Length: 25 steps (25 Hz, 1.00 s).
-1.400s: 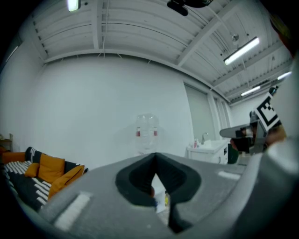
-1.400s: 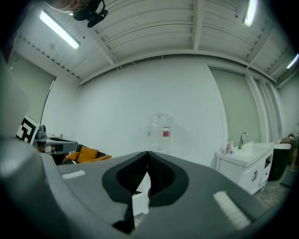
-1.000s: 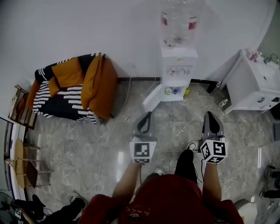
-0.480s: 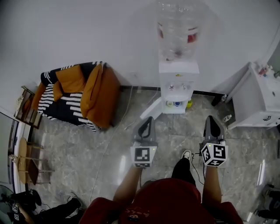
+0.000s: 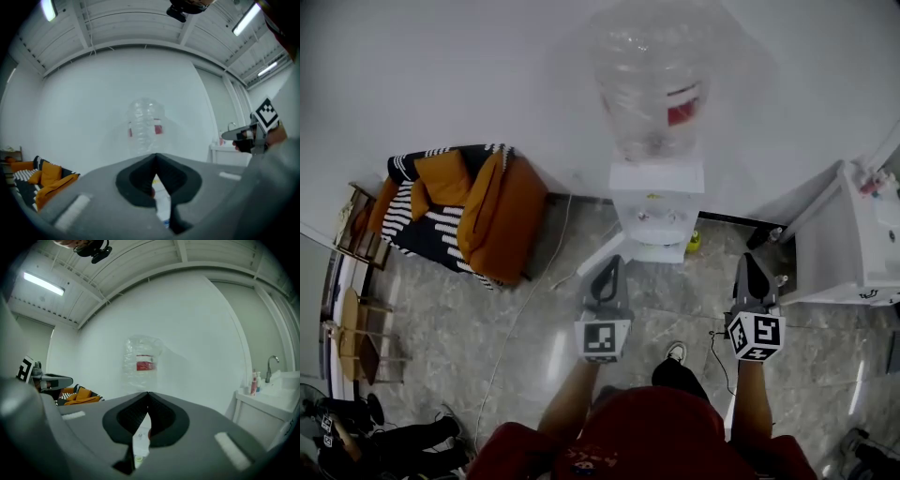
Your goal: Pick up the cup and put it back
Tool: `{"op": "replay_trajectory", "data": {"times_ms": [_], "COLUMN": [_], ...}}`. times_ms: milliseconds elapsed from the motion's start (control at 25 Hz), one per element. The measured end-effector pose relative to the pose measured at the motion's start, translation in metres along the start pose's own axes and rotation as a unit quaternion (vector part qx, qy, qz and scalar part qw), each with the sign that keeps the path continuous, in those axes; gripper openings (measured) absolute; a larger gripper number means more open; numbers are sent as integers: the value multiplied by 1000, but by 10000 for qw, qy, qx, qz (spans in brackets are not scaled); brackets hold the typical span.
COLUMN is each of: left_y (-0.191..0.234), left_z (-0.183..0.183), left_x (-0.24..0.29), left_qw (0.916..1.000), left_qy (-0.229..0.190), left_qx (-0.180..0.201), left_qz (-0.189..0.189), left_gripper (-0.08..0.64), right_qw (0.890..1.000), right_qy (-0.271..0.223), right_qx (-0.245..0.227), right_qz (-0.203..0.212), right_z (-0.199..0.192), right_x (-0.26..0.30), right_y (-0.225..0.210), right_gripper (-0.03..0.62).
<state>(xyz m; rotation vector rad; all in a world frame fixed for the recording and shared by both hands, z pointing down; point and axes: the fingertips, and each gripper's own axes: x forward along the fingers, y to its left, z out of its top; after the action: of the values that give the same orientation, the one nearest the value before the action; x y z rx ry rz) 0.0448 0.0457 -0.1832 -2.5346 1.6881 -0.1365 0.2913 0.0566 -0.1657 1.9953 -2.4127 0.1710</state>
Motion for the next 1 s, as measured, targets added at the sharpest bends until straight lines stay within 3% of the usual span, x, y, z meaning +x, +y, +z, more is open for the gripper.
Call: {"op": "replay_trajectory", "data": {"times_ms": [160, 480, 800, 1000], "left_y": [-11, -19, 10, 44], "left_z": [5, 11, 9, 5], "left_x": [30, 69, 83, 87], "left_qw": [9998, 9994, 9996, 9996], "left_qy": [60, -45, -140, -225], "left_qx": [130, -8, -192, -9], "left_qz": [144, 335, 157, -162], "left_gripper": [0, 0, 0, 0], "right_qw": [9998, 9992, 9997, 9998], "right_qy": [-9, -31, -78, -180], "right_qx": [88, 286, 126, 36], "right_qz": [165, 292, 191, -9], "right_z": [2, 1, 7, 18], "right_x": [26, 62, 82, 95], "right_y": [-29, -60, -33, -3], "right_gripper": [0, 0, 0, 0]}}
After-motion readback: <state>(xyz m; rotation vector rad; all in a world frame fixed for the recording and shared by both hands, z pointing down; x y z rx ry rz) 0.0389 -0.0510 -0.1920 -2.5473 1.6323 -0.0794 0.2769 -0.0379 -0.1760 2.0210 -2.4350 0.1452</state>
